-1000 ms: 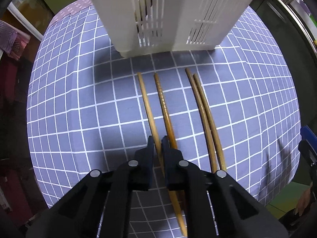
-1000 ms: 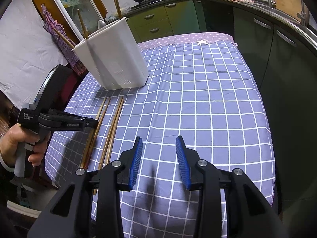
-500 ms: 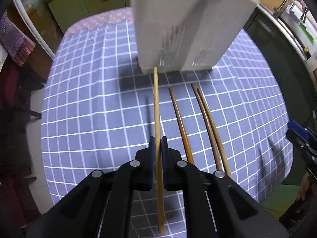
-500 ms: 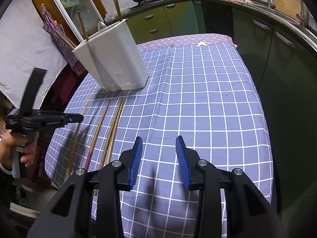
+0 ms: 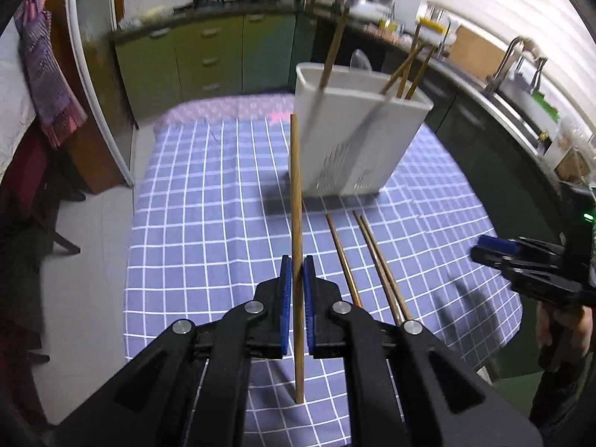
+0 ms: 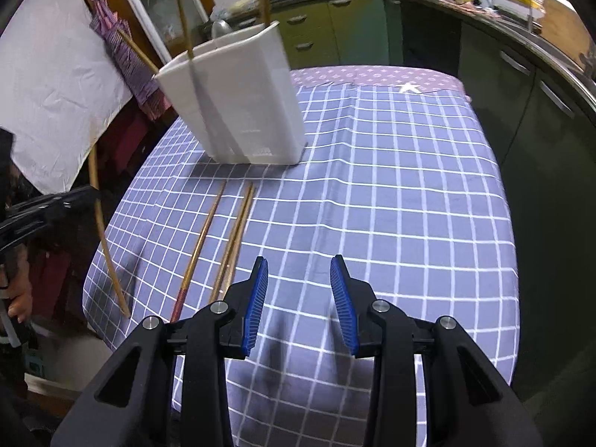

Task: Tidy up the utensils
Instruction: 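Lift the chopstick upright with the left gripper, then grasp and lift another chopstick with the right gripper while the left gripper holds its chopstick, then drop the chopstick into the white holder with the left gripper while the right gripper carries its chopstick over, then lower the chopstick into the white holder and open the right gripper, then reach back and grasp another wooden chopstick with the left gripper, then lift the chopstick upright with the left gripper while the right gripper grasps the last chopstick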

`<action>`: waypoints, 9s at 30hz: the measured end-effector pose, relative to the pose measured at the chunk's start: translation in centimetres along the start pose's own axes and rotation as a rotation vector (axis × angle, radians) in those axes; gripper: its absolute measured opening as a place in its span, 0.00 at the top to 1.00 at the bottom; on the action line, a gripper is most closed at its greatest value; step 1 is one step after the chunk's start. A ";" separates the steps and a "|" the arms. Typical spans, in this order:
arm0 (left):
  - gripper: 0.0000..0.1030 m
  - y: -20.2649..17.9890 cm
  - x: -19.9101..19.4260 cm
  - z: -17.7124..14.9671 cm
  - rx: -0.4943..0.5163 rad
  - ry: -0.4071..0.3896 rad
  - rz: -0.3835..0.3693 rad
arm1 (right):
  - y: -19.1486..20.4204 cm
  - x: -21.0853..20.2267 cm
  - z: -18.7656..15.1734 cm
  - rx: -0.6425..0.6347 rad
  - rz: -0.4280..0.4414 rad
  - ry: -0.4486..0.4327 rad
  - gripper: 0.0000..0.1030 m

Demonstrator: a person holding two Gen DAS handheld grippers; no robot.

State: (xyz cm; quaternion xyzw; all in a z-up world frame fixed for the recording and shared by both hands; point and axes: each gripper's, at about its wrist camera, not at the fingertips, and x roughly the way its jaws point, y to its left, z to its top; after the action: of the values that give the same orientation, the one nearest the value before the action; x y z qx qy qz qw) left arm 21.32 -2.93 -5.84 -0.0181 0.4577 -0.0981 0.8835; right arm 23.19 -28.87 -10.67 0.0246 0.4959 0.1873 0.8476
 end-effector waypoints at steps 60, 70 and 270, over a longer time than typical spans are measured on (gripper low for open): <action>0.94 0.1 -4.4 -2.4 0.090 -0.155 -0.002 | 7.2 -4.4 3.2 -0.100 -0.041 -0.106 0.94; 0.94 -0.2 -4.8 -2.6 0.098 -0.160 0.008 | 5.4 -7.2 1.4 -0.081 -0.037 -0.160 0.93; 0.93 -1.1 -1.3 -0.4 0.064 0.026 -0.030 | 10.4 10.6 5.1 -0.177 -0.039 0.254 0.93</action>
State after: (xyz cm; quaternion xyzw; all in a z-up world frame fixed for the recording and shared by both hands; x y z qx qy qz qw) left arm 20.11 -3.77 -4.91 0.0046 0.4652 -0.1262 0.8762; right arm 29.10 -14.85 -14.57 -0.0835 0.5812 0.2154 0.7803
